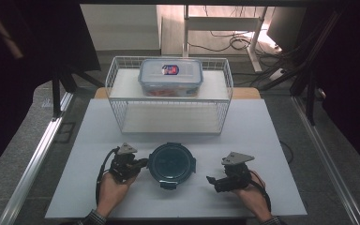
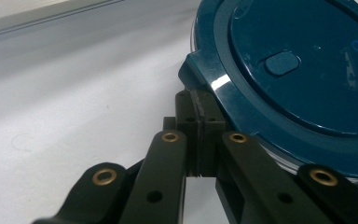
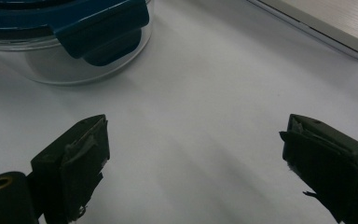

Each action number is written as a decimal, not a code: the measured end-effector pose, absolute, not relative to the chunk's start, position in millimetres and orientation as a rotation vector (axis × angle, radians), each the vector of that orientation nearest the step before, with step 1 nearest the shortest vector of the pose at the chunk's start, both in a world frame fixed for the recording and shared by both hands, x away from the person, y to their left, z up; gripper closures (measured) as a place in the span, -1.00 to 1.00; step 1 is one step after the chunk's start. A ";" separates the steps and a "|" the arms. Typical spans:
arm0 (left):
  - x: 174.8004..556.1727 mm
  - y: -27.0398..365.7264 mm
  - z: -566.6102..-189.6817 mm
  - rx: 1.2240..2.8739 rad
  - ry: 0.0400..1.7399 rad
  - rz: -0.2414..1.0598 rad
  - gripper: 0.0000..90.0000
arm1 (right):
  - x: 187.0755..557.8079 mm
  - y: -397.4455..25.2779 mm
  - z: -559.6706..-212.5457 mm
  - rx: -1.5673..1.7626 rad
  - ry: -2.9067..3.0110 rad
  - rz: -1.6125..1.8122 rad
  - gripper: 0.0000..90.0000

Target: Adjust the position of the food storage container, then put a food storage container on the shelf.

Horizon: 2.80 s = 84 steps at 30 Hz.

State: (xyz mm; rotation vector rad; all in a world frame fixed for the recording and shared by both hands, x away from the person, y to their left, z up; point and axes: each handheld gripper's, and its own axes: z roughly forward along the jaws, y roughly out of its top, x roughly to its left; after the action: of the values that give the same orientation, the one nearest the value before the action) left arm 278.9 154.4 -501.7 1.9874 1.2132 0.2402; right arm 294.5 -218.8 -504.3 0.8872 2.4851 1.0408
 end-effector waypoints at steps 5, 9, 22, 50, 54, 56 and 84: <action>278.5 162.4 -501.7 1.980 1.180 0.247 0.76 | 293.9 -221.1 -502.6 0.884 2.473 1.047 -0.85; 269.7 170.1 -497.3 1.990 1.130 0.297 0.40 | 293.6 -222.8 -501.5 0.884 2.466 1.050 -0.85; 244.2 197.5 -498.4 1.925 1.048 0.351 -0.82 | 289.8 -221.5 -499.2 0.884 2.441 1.075 -0.86; 237.0 211.3 -517.6 1.954 1.068 0.369 -0.98 | 288.3 -220.2 -499.0 0.891 2.428 1.107 -0.93; 240.2 209.5 -514.8 1.944 1.054 0.343 -0.97 | 288.4 -220.8 -496.5 0.908 2.417 1.137 -0.95; 242.6 207.1 -512.7 1.945 1.038 0.337 -0.96 | 288.7 -220.7 -495.2 0.920 2.418 1.146 -0.96; 315.2 149.9 -495.2 2.015 0.866 0.020 -0.95 | 308.4 -167.4 -482.6 1.069 2.594 1.247 -1.00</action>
State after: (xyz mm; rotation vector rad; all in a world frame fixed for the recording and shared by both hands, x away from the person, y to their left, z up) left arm 315.2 149.9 -495.2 2.0154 0.8658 0.0203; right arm 308.4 -167.4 -482.6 1.0691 2.5937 1.2468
